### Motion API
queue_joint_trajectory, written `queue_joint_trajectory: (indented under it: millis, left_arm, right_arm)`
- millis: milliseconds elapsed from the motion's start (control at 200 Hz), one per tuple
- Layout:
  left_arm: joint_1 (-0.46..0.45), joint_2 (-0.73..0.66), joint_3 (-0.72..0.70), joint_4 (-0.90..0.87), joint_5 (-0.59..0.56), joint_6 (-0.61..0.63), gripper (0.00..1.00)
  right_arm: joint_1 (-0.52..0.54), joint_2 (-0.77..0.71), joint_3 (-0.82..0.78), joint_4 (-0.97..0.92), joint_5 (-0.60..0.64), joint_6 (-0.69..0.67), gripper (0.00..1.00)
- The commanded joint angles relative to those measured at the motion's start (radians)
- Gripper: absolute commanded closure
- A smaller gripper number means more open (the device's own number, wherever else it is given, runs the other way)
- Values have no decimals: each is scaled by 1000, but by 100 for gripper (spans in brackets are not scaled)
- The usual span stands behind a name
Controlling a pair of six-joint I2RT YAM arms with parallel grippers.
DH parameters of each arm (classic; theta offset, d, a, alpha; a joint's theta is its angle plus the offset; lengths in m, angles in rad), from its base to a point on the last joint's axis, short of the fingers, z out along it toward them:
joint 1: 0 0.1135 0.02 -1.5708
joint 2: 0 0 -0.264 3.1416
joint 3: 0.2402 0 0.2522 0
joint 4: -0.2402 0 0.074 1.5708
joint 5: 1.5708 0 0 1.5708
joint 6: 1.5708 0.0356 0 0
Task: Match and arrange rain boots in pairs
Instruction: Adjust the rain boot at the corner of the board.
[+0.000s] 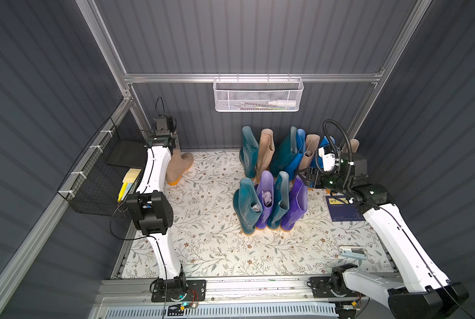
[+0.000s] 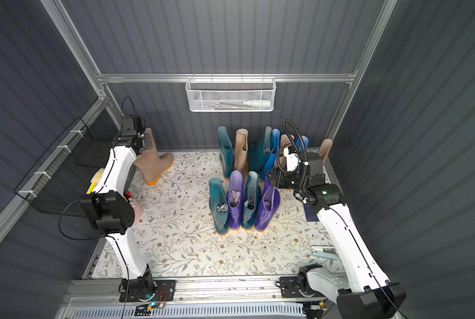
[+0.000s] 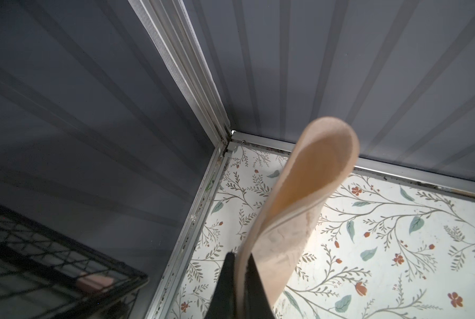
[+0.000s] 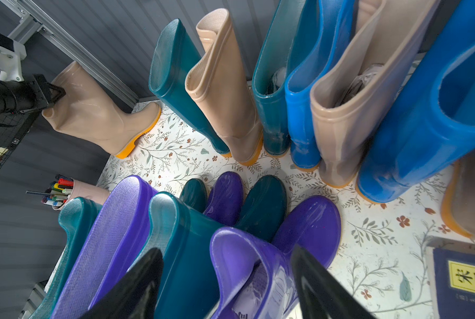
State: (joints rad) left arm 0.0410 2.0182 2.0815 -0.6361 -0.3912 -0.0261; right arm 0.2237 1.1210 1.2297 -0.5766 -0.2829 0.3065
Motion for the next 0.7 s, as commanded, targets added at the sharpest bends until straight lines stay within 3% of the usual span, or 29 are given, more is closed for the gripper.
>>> queue_joint_trajectory:
  millis: [0, 555, 695]
  left_arm:
    - [5, -2, 73, 33, 0, -53, 100]
    - [5, 10, 64, 13, 17, -86, 100]
    - [5, 13, 78, 12, 24, -73, 93]
  right_arm:
    - [6, 6, 3, -8, 8, -9, 23]
    - [6, 10, -5, -14, 15, -14, 22]
    - [6, 11, -6, -13, 15, -13, 22]
